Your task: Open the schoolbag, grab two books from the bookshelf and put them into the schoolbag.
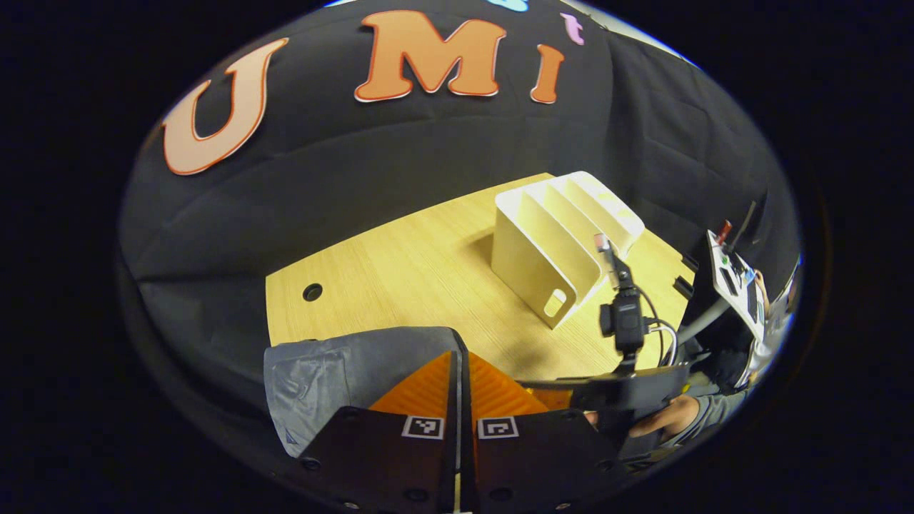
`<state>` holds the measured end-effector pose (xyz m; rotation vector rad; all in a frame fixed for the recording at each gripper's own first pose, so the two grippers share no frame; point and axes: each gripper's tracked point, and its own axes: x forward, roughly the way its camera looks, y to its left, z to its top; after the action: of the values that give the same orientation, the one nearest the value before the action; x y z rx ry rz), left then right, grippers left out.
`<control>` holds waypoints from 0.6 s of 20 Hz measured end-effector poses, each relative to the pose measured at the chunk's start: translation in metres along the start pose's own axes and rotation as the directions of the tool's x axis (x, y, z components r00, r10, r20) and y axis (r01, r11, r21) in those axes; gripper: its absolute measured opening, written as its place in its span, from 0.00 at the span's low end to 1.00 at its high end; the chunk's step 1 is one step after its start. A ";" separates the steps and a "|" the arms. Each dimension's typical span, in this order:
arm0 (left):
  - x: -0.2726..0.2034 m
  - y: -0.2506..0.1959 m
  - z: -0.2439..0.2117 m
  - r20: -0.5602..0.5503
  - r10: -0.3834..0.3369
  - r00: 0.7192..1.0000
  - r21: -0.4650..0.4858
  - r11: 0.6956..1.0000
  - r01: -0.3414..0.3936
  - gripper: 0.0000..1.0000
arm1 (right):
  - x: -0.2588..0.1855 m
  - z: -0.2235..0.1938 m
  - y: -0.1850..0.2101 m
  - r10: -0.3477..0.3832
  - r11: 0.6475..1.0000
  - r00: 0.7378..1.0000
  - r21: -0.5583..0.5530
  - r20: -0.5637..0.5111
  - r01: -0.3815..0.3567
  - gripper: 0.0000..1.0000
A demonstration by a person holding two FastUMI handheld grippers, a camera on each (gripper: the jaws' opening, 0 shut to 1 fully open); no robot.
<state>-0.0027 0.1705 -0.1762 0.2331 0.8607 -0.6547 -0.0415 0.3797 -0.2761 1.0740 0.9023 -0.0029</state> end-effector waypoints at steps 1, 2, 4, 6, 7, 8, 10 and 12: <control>0.002 0.004 0.002 0.011 0.021 1.000 -0.007 1.000 -0.021 0.03 | -0.008 0.012 -0.004 -0.009 1.000 1.000 -0.019 0.018 0.009 0.77; 0.005 0.004 0.006 0.022 0.034 0.999 -0.020 0.999 -0.033 0.06 | -0.018 0.025 -0.006 -0.004 0.999 0.999 -0.046 0.042 0.006 0.80; 0.009 -0.007 0.011 0.042 0.027 0.999 -0.046 0.999 -0.025 0.17 | -0.037 0.045 -0.012 -0.020 0.994 0.997 -0.109 0.078 0.029 0.84; 0.015 -0.019 0.014 0.052 0.020 0.998 -0.059 0.998 -0.017 0.36 | -0.056 0.065 -0.014 -0.023 0.985 0.994 -0.165 0.107 0.041 0.88; 0.020 -0.023 0.017 0.056 0.023 0.998 -0.067 0.998 -0.019 0.42 | -0.065 0.075 -0.016 -0.032 0.980 0.992 -0.190 0.122 0.055 0.88; 0.022 -0.031 0.020 0.066 0.020 0.998 -0.078 0.997 -0.015 0.51 | -0.074 0.089 -0.018 -0.034 0.975 0.988 -0.212 0.150 0.066 0.92; 0.027 -0.047 0.029 0.091 0.009 0.996 -0.097 0.995 -0.001 0.60 | -0.098 0.118 -0.025 -0.047 0.962 0.978 -0.255 0.204 0.100 0.96; 0.031 -0.060 0.041 0.123 0.021 0.992 -0.101 0.995 -0.008 0.66 | -0.123 0.150 -0.034 -0.064 0.943 0.962 -0.300 0.266 0.145 0.97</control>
<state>0.0003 0.0916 -0.1698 0.1069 0.7701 -0.6043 -0.0413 0.1985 -0.1988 0.7050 0.6988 -0.0801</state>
